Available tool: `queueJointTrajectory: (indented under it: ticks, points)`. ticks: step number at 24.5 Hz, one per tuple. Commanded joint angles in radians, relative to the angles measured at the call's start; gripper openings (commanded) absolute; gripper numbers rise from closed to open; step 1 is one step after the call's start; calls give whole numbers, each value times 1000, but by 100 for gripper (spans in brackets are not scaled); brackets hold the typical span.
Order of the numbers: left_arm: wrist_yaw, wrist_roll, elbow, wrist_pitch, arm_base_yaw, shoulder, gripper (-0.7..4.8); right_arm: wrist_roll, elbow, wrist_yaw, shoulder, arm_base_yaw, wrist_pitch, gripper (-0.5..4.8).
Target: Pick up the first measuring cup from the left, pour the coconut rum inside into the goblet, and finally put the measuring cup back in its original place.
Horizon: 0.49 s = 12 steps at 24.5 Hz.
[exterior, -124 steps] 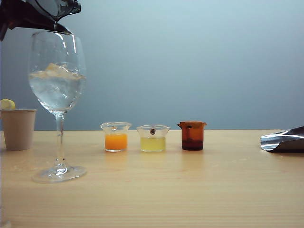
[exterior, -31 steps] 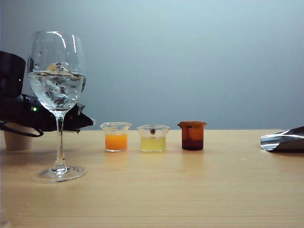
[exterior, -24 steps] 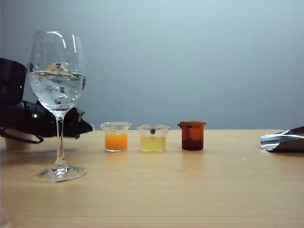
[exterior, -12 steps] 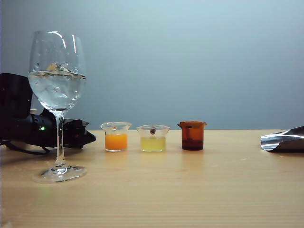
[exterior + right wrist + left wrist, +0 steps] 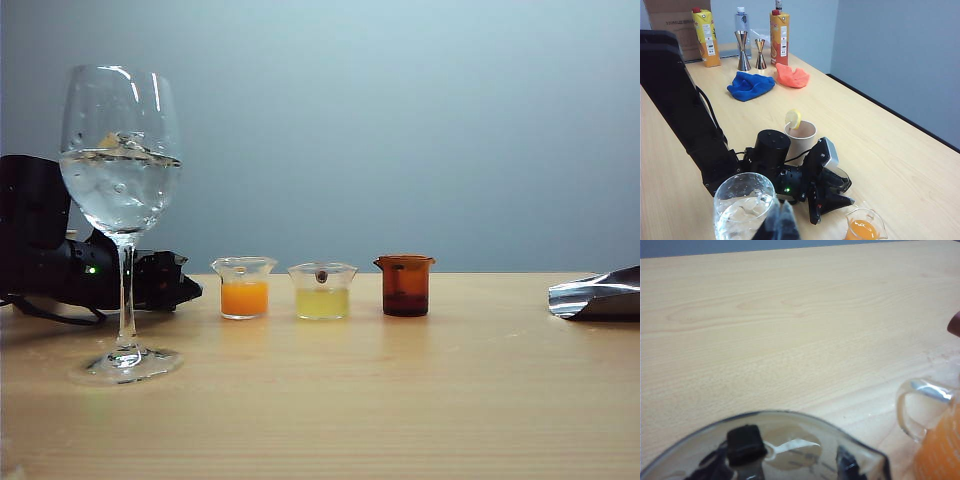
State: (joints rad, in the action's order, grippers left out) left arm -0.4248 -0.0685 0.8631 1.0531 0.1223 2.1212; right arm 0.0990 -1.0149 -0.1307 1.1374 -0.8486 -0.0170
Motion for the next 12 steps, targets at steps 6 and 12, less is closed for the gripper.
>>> queueJointTrajectory:
  ticks: [6,12]
  points:
    - [-17,77,3,-5,1,-3,479,-2,-3,-3,-2,9,-1,-6]
    - [-51,120,-4,-31,0,-20,479,-2,-3,-3,-3,12,-2,-6]
